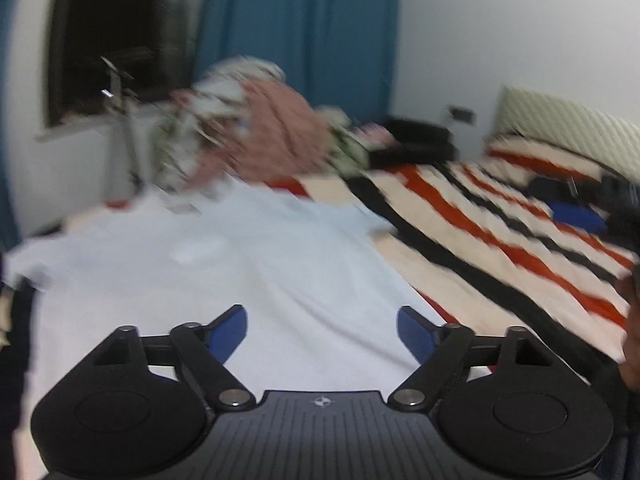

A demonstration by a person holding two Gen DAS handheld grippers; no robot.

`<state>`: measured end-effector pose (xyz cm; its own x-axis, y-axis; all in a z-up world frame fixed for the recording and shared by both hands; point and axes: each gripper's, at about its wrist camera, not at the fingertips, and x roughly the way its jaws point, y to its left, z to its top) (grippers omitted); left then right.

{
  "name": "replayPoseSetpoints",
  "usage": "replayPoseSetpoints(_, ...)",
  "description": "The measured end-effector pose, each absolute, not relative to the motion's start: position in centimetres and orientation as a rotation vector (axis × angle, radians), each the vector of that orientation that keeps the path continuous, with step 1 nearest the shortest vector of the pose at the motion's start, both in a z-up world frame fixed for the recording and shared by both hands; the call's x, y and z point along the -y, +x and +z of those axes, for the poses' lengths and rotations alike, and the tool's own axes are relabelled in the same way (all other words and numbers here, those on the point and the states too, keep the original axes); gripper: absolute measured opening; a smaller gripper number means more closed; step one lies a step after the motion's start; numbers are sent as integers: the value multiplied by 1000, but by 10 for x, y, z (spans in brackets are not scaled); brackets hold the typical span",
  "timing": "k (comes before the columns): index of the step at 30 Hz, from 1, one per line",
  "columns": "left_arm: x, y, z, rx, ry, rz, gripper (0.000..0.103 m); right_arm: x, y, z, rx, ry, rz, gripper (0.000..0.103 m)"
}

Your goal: Fold clothes

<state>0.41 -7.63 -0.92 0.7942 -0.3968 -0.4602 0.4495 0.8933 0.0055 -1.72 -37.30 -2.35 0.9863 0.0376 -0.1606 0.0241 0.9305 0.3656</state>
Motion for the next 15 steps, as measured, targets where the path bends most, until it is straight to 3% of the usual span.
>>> replayPoseSetpoints(6, 30, -5, 20, -377, 27, -301, 102, 350, -11, -25, -210, 293, 34, 86)
replayPoseSetpoints(15, -17, -8, 7, -402, -82, -227, 103, 330, 0, -27, -237, 229, 26, 85)
